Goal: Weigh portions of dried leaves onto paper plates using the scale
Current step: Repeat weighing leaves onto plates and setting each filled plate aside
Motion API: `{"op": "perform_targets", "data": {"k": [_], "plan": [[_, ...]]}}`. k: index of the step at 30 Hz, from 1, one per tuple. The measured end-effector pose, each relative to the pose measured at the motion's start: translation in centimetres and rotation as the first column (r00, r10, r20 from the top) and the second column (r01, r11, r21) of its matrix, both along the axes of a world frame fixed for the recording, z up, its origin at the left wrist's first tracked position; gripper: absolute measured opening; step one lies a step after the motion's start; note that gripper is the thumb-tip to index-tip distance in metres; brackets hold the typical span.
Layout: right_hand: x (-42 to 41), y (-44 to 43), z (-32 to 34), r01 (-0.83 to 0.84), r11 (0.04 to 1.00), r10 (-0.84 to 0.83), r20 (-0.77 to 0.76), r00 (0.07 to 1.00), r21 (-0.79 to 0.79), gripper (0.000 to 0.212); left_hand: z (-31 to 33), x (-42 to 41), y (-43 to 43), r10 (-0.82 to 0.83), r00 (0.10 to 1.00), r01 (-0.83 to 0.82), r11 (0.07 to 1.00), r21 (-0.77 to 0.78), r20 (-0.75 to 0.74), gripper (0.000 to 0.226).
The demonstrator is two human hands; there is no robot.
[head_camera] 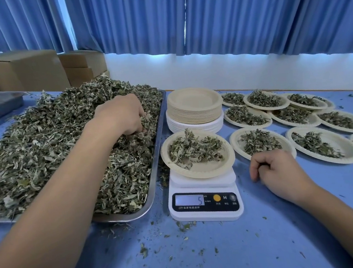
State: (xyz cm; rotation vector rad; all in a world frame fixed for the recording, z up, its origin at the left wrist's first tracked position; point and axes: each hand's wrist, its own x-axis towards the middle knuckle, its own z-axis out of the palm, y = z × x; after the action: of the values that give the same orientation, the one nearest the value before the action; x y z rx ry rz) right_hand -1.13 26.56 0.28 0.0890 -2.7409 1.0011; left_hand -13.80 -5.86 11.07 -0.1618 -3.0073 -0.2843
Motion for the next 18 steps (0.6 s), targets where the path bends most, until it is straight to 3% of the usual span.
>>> {"op": "perform_targets", "data": {"k": [3,6,9,11,15,18], "plan": [[0.0,0.0,0.1,-0.009,1.000,0.009,-0.002,1.000,-0.006,0.053,-0.2,0.0,0.3,-0.001,0.998,0.003,0.999,0.047,-0.056,0.041],[0.1,0.0,0.1,-0.010,1.000,0.010,-0.001,1.000,-0.021,0.053,0.2,0.0,0.7,-0.053,0.983,0.093,0.970,0.225,-0.178,0.034],[0.2,-0.2,0.2,-0.010,0.999,0.010,0.006,1.000,-0.038,0.053,0.4,0.9,2.4,-0.132,0.955,0.242,0.864,0.441,-0.265,0.015],[0.2,-0.2,0.2,-0.011,0.999,0.011,0.006,1.000,-0.041,0.053,-0.1,1.8,4.4,-0.194,0.942,0.312,0.804,0.505,-0.274,0.008],[0.2,-0.2,0.2,-0.006,0.999,0.007,0.007,1.000,-0.054,0.054,-2.3,2.7,7.6,-0.363,0.910,0.413,0.841,0.349,-0.200,0.012],[0.3,-0.2,0.2,-0.006,0.998,0.007,0.006,1.000,-0.058,0.054,-3.0,2.4,7.8,-0.398,0.905,0.425,0.860,0.283,-0.148,0.016]]}}
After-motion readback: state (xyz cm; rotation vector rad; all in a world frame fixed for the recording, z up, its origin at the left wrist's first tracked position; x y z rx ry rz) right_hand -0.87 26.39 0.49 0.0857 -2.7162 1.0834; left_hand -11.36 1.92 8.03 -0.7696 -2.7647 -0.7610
